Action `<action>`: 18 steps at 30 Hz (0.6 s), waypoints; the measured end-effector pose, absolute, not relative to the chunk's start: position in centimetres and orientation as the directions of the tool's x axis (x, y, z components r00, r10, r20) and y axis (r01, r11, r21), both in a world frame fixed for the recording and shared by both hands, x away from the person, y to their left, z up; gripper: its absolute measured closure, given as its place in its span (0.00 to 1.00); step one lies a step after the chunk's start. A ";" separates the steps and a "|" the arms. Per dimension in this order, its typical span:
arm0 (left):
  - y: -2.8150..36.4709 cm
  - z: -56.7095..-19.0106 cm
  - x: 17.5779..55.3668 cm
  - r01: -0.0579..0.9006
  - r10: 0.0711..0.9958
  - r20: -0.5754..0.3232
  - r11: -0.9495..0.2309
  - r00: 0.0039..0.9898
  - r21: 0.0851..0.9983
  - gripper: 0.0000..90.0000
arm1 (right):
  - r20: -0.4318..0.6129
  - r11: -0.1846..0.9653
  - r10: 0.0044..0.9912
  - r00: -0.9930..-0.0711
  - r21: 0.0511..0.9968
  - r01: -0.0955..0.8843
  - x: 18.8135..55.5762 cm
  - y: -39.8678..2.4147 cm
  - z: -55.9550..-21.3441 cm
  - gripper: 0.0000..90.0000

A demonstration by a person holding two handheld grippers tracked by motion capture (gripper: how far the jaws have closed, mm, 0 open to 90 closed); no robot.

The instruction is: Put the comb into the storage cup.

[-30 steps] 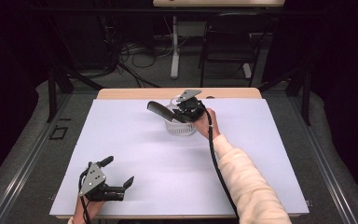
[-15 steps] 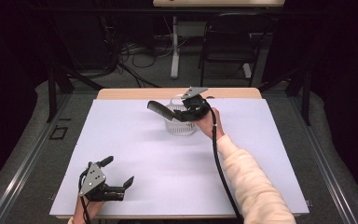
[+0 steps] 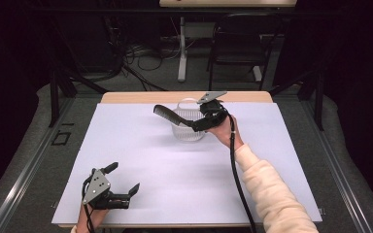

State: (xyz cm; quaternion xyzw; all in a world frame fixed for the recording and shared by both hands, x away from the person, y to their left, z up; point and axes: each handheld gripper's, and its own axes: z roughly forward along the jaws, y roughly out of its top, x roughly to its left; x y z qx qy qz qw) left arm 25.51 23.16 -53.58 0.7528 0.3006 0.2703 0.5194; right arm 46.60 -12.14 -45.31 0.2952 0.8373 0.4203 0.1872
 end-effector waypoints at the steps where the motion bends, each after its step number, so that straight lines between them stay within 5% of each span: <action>1: 23.1 -53.6 25.5 0.173 0.734 0.092 -0.277 0.673 0.945 0.00 | -0.064 0.472 0.654 -0.754 0.813 0.341 46.5 -12.3 -45.3 0.15; 18: 23.0 -53.5 25.6 0.176 0.737 0.092 -0.278 0.670 0.944 0.00 | -0.012 0.486 0.632 -0.775 0.785 0.384 44.8 -14.2 -45.5 0.02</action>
